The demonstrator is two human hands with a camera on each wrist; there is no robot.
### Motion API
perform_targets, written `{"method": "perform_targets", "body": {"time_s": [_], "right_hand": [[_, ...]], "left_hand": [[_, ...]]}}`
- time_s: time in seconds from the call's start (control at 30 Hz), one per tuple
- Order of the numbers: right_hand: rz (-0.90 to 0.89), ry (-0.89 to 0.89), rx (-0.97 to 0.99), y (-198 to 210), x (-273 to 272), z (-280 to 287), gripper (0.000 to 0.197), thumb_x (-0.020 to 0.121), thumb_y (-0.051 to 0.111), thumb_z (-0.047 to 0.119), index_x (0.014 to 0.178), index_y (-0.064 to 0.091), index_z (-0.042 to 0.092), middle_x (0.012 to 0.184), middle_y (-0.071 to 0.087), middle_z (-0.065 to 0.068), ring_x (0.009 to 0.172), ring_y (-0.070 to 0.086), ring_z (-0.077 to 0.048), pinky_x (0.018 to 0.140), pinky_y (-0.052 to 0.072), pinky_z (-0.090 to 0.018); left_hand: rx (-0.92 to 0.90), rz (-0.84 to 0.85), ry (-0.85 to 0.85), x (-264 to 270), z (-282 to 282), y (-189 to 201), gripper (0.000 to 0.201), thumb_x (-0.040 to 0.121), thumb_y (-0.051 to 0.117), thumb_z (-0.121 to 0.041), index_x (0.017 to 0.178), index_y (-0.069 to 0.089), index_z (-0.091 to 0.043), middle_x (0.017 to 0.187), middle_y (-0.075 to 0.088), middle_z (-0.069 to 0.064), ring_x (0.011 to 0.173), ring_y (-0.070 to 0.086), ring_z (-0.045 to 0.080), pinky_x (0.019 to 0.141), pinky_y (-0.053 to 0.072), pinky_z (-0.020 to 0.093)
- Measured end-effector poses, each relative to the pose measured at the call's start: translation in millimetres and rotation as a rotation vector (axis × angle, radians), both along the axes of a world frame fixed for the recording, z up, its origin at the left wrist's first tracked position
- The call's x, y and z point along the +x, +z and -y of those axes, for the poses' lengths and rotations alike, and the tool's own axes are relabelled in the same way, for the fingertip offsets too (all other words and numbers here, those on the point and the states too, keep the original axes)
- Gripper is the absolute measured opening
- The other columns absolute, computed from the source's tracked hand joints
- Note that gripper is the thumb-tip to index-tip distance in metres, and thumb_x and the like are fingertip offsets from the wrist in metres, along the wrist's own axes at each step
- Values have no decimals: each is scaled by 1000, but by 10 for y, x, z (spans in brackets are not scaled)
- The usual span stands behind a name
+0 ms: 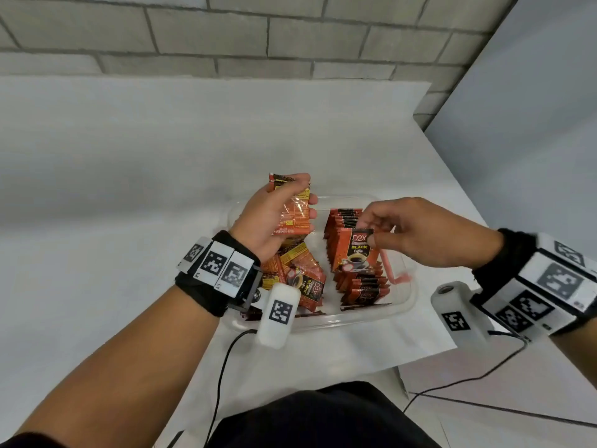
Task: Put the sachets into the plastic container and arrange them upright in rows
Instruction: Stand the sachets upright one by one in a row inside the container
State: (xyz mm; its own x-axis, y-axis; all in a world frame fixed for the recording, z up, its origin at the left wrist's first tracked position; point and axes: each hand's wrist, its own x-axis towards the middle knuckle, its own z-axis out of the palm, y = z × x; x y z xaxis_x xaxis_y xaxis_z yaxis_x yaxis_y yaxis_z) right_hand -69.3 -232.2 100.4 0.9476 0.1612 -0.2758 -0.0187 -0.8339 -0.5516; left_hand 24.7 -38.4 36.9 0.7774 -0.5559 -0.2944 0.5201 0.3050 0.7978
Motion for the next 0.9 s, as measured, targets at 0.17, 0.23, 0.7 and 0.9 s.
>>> {"method": "perform_targets", "body": {"time_s": [0.17,0.23,0.7,0.9], "right_hand": [[-86,43,-55,-148,-251,119,21,89,62,9,87,60,30,87,64,9,72,63,-5,66,44,-11],[-112,67,-83,-199,-300,132,22,90,60,9,91,61,31,88,66,13,77,61,-2,68,41,-9],[-57,154,-327,-421,-424,24,16,92,56,22,96,72,21,94,64,8,82,58,-8,79,46,-26],[-24,175,-397,-494,-390,18,14,90,58,21,94,72,24,92,69,11,82,62,-9,82,47,-30]], "left_hand": [[-9,-15,-4,9,-22,-55,41,77,65,-25,114,58,-12,79,66,7,64,61,19,62,50,33],[-2,-17,-14,6,-8,-75,32,84,63,-22,114,59,-12,80,66,7,64,62,19,61,51,33],[18,-4,-42,9,15,-86,22,92,57,-17,113,60,-13,81,66,7,66,63,20,61,52,33],[16,2,-52,6,16,-95,20,92,57,-18,111,60,-14,82,66,7,66,63,19,60,52,32]]}}
